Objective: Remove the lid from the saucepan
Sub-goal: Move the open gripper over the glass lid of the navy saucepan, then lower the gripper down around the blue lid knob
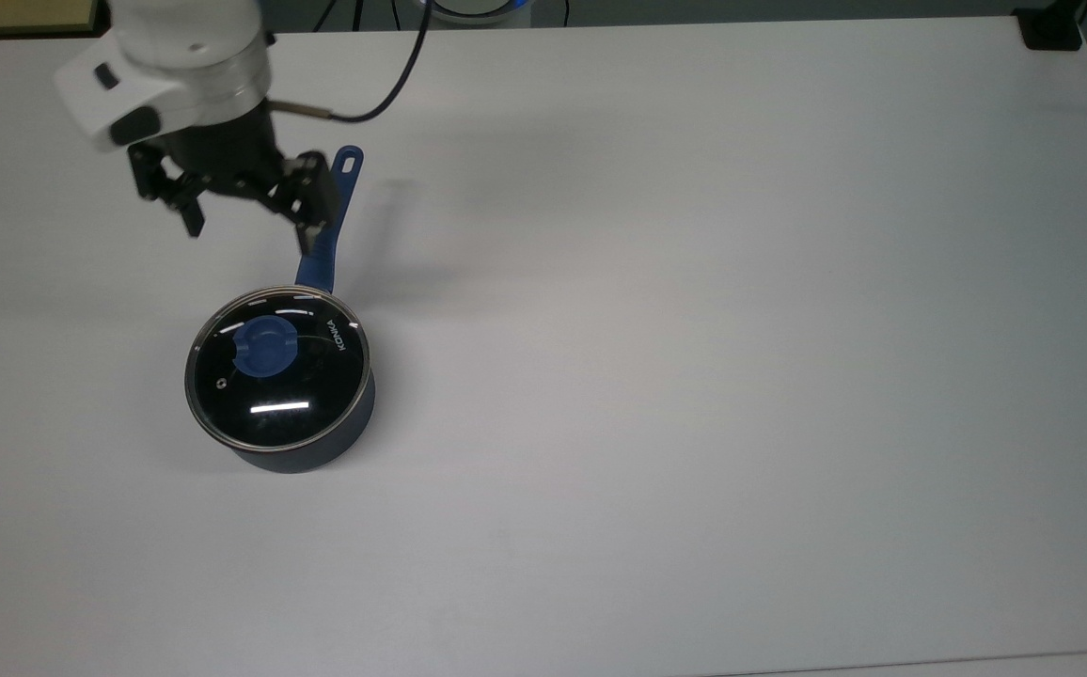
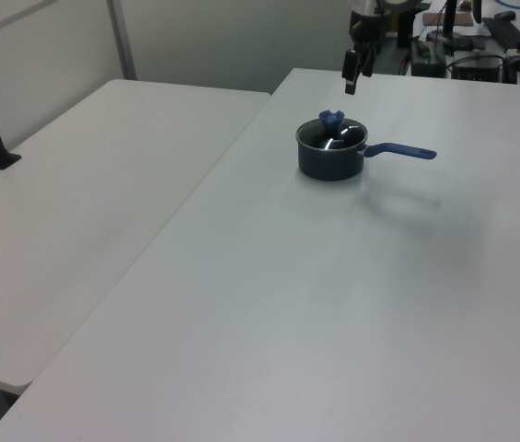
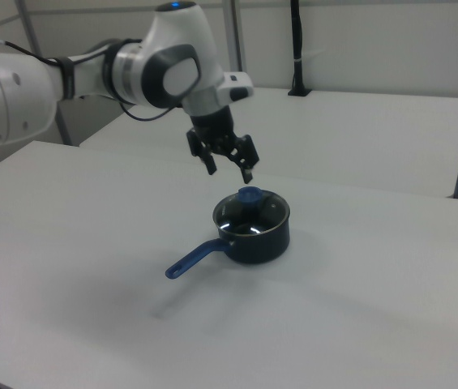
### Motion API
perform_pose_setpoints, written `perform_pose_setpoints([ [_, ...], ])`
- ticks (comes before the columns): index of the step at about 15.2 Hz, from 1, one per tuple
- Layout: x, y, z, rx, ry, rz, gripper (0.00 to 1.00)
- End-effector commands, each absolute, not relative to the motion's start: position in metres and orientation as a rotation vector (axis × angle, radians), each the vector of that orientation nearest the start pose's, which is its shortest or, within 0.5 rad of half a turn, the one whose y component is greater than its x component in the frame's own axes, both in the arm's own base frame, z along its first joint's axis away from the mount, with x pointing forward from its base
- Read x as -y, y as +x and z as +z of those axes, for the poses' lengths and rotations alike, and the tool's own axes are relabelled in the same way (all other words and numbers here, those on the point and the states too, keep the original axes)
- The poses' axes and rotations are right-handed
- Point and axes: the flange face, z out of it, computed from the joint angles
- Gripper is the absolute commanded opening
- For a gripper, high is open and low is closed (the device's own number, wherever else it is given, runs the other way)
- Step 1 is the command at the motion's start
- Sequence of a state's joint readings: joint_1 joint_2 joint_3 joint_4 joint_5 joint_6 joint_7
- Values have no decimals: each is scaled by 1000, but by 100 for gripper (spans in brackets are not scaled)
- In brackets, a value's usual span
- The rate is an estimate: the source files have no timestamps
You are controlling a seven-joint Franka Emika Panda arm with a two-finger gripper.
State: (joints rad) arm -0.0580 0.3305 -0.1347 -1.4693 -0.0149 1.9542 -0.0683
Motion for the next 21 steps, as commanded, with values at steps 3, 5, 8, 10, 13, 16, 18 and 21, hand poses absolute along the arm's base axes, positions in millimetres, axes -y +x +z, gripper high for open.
perform_pose_setpoints([
  [3,142,691,468,-198,-3194,-324,100],
  [5,142,698,454,-145,-3203,-344,100],
  [8,138,704,446,-99,-3182,-348,100],
  [10,132,708,445,-86,-3164,-353,100],
  [13,128,712,437,-72,-3164,-344,100],
  [16,125,720,419,-24,-3171,-369,100],
  [18,122,722,412,3,-3176,-363,100],
  [21,123,723,406,20,-3181,-360,96],
])
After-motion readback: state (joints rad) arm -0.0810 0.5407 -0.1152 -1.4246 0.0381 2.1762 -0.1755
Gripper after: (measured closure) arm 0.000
